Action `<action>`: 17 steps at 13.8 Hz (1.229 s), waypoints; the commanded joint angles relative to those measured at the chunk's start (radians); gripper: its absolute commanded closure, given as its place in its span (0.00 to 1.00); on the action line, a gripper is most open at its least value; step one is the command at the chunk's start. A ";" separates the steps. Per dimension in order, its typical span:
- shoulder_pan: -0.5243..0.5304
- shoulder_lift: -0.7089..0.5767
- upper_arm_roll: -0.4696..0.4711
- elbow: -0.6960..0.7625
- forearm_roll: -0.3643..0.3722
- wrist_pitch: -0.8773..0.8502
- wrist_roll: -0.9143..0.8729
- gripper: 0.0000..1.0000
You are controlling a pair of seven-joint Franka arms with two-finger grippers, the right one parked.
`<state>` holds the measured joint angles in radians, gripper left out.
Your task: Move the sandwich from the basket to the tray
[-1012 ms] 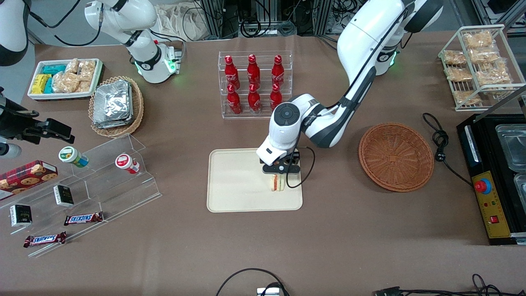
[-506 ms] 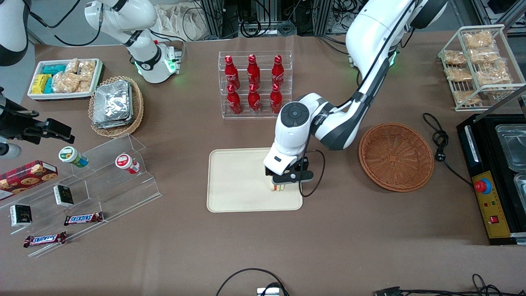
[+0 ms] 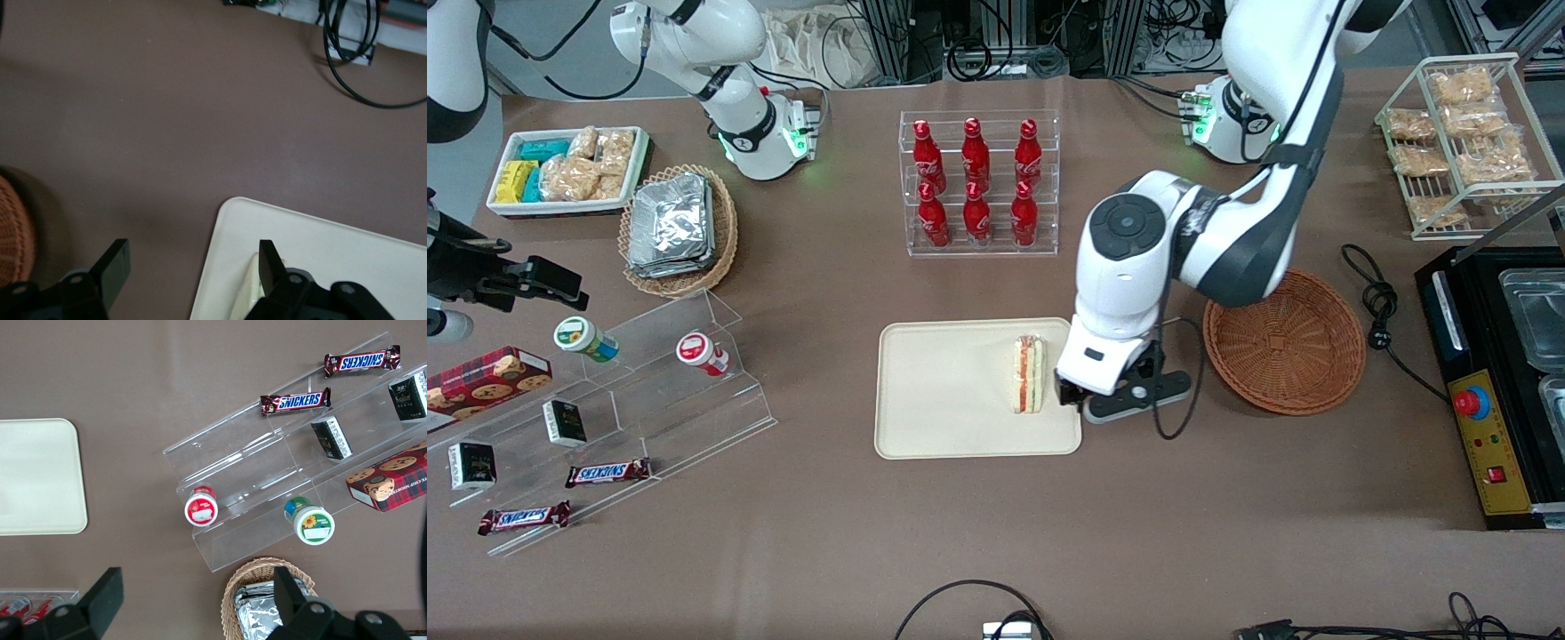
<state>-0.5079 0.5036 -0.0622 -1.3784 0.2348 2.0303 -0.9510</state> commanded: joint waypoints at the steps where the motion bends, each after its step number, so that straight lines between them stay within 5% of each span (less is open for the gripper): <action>1: -0.007 -0.060 0.048 -0.005 0.008 -0.068 -0.009 0.14; 4: 0.017 -0.109 0.117 -0.007 -0.011 -0.117 0.079 0.13; 17: 0.330 -0.244 0.122 -0.014 -0.147 -0.251 0.552 0.09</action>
<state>-0.1980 0.2915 0.0668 -1.3776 0.1027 1.8055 -0.4521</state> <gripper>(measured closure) 0.084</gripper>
